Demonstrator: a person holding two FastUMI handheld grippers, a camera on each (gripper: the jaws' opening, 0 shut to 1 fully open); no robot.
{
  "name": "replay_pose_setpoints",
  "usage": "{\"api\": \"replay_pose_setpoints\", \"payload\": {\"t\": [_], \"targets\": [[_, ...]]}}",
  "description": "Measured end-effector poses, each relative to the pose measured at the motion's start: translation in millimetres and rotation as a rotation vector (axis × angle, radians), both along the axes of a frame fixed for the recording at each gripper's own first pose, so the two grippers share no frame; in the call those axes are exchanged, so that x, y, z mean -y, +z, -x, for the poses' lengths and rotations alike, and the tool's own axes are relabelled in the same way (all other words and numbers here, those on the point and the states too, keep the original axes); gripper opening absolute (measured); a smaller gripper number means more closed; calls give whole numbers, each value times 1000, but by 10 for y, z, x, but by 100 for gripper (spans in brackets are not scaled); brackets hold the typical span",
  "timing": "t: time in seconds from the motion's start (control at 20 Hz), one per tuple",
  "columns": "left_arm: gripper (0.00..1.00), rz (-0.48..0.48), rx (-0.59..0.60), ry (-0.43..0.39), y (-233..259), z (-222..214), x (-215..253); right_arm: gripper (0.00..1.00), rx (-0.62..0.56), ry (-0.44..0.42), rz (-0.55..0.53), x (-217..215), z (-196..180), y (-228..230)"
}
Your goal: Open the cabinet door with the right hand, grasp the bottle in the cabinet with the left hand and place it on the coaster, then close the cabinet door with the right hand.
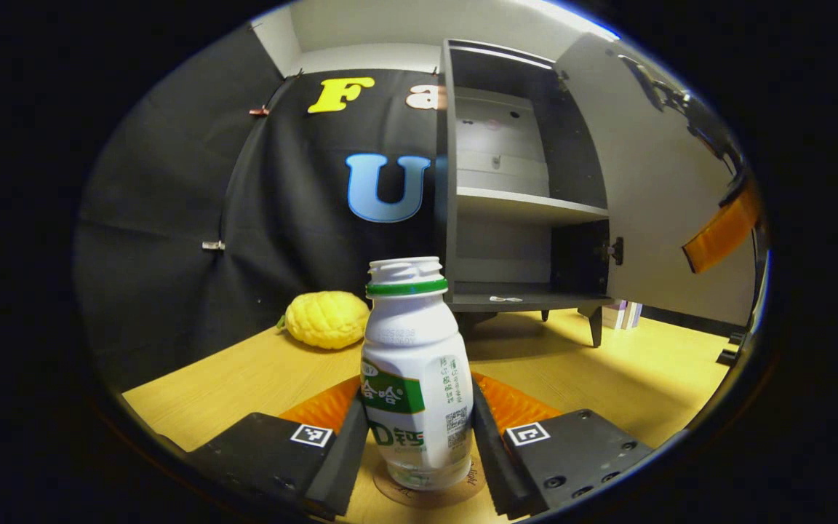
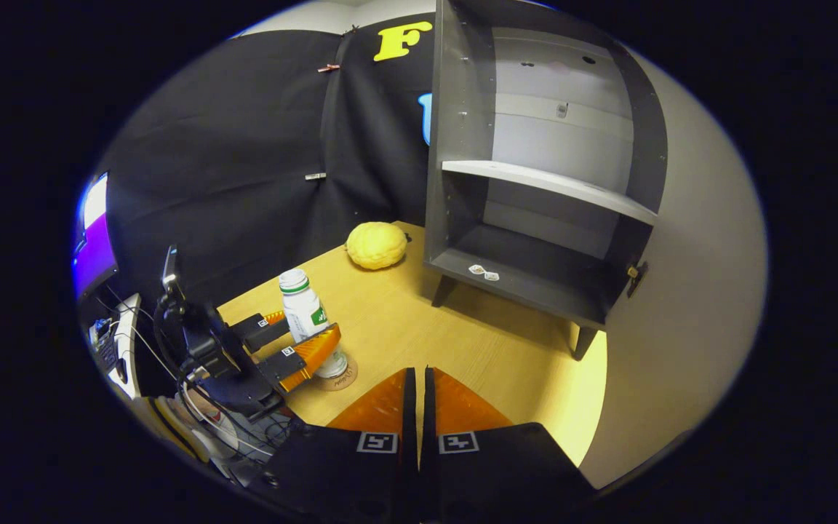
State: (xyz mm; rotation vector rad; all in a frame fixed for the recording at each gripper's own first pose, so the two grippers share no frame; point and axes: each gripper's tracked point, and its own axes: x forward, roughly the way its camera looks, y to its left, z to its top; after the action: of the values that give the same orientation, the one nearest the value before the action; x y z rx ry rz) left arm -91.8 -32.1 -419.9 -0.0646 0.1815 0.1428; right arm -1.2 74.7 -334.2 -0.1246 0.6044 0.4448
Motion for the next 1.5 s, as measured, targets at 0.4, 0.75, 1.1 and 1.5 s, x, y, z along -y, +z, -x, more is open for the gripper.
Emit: {"api": "replay_pose_setpoints", "payload": {"t": [0.4,0.75,1.1,1.5], "targets": [[99,-37,-38,14,-171,94,132,6,-12,23,0,-99,-18,29],[98,-133,-6,-13,358,-59,31,6,11,-35,-48,-45,-15,372],[96,-163,113,-154,1767,-389,-17,6,165,-150,-83,157,-103,1421],[96,1,167,-368,2997,-536,258,14,375,-281,-136,465,480,2745]]}}
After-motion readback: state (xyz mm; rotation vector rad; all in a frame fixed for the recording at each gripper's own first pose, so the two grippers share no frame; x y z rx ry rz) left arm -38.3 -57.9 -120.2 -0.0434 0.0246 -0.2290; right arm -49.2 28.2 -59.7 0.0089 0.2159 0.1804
